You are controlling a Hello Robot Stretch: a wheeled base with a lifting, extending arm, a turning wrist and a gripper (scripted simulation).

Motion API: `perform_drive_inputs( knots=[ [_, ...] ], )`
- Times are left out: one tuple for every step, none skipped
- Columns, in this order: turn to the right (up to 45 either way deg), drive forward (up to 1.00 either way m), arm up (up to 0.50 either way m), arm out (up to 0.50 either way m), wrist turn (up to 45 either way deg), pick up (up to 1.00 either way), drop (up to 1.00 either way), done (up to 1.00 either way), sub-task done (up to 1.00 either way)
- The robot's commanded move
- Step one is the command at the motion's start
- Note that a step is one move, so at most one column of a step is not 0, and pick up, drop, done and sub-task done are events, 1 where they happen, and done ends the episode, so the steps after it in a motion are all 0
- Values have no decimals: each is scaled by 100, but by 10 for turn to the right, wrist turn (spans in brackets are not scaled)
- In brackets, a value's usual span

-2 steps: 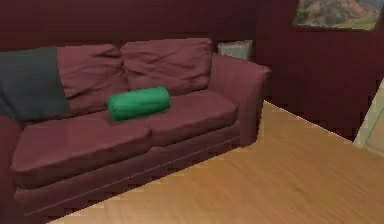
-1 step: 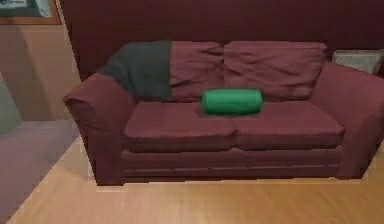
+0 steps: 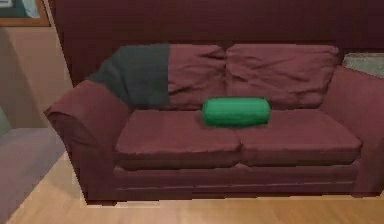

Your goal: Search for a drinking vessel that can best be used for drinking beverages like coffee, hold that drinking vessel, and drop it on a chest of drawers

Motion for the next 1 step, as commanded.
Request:
perform_drive_inputs(
  knots=[
    [-450, 0, 0, 0, 0, 0, 0, 0, 0]
  ],
)
